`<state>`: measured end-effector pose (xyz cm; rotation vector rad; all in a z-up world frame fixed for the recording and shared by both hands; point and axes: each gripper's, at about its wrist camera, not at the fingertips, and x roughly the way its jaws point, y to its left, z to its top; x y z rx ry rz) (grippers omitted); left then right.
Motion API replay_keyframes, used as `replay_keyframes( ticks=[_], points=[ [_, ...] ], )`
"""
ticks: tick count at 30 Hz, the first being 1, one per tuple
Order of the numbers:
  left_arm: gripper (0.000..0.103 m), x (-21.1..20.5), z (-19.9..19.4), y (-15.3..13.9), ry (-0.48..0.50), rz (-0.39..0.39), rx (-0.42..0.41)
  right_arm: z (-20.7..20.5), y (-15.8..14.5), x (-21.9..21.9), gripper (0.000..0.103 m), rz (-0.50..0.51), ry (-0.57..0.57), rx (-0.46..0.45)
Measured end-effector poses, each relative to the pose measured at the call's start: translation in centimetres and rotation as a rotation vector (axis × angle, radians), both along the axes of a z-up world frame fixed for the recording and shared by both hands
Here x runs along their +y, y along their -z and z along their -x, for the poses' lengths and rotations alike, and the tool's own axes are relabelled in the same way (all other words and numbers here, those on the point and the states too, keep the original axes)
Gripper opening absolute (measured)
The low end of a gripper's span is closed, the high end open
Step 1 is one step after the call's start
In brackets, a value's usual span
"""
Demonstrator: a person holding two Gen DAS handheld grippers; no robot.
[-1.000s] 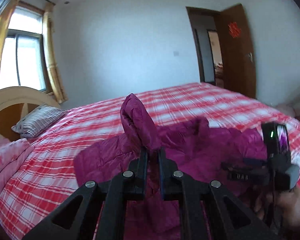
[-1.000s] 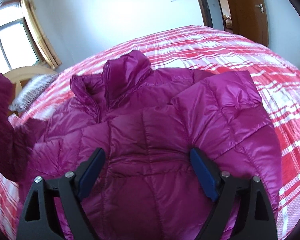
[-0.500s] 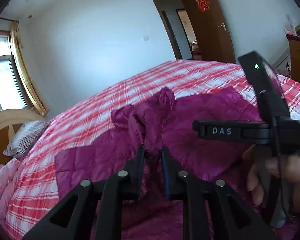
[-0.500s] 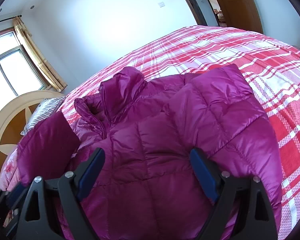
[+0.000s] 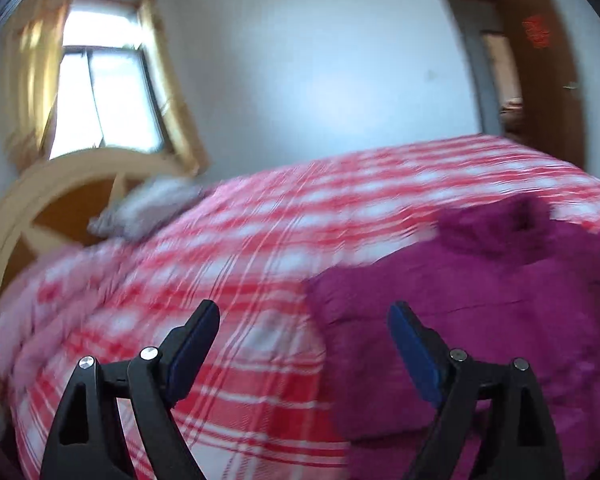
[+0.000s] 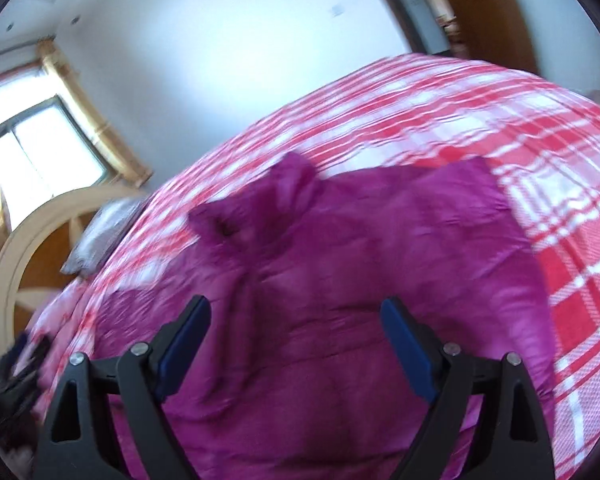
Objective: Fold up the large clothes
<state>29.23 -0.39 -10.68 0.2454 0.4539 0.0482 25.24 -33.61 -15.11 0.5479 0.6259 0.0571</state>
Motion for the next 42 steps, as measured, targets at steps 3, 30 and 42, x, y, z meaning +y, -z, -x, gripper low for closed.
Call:
replay_keyframes(
  ticks=[3, 30, 42],
  points=[
    [0.087, 2.0, -2.5, 2.0, -0.08, 0.068, 0.1, -2.0, -0.1, 2.9, 0.068, 0.038, -0.117, 0.119],
    [0.087, -3.7, -3.4, -0.5, -0.005, 0.025, 0.027, 2.3, -3.9, 4.6, 0.069, 0.422, 0.102, 0.047],
    [0.087, -1.4, -10.6, 7.7, -0.152, -0.013, 0.269, -4.9, 0.7, 9.0, 0.054, 0.395, -0.09, 0.148]
  ],
)
